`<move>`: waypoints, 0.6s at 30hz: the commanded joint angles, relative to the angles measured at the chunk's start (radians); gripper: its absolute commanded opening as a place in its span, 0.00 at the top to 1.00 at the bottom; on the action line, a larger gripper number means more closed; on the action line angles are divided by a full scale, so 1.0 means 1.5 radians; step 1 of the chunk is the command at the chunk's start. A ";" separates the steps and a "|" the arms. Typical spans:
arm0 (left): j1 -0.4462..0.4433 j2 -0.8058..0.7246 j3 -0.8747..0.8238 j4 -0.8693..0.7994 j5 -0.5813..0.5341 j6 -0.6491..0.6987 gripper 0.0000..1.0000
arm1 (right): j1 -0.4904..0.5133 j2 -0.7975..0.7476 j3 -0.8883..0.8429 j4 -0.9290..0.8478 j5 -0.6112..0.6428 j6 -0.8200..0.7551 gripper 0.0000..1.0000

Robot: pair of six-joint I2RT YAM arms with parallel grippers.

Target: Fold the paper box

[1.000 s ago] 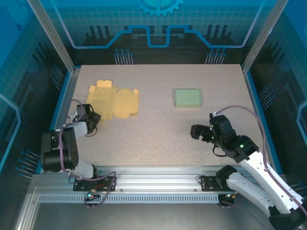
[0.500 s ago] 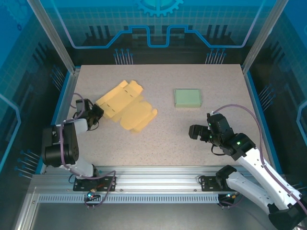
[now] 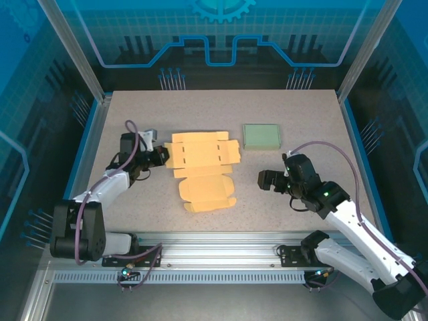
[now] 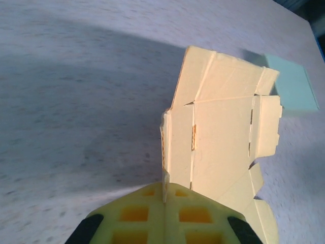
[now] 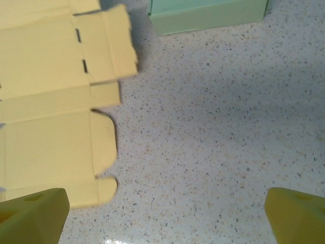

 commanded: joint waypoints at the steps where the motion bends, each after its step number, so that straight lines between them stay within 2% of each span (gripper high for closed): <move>1: -0.038 -0.007 -0.014 0.058 0.038 0.069 1.00 | -0.006 -0.002 -0.027 0.078 -0.013 -0.057 0.00; 5: -0.078 -0.022 -0.029 0.109 0.049 0.117 1.00 | -0.015 -0.004 -0.027 0.084 -0.023 -0.082 0.00; 10: -0.085 -0.052 -0.073 0.205 0.091 0.119 1.00 | -0.033 0.009 -0.034 0.110 -0.069 -0.104 0.00; 13: -0.086 -0.065 -0.095 0.258 0.111 0.111 1.00 | -0.062 0.031 -0.065 0.171 -0.130 -0.095 0.05; 18: -0.086 -0.063 -0.096 0.275 0.126 0.108 1.00 | -0.130 0.103 -0.112 0.304 -0.256 -0.089 0.09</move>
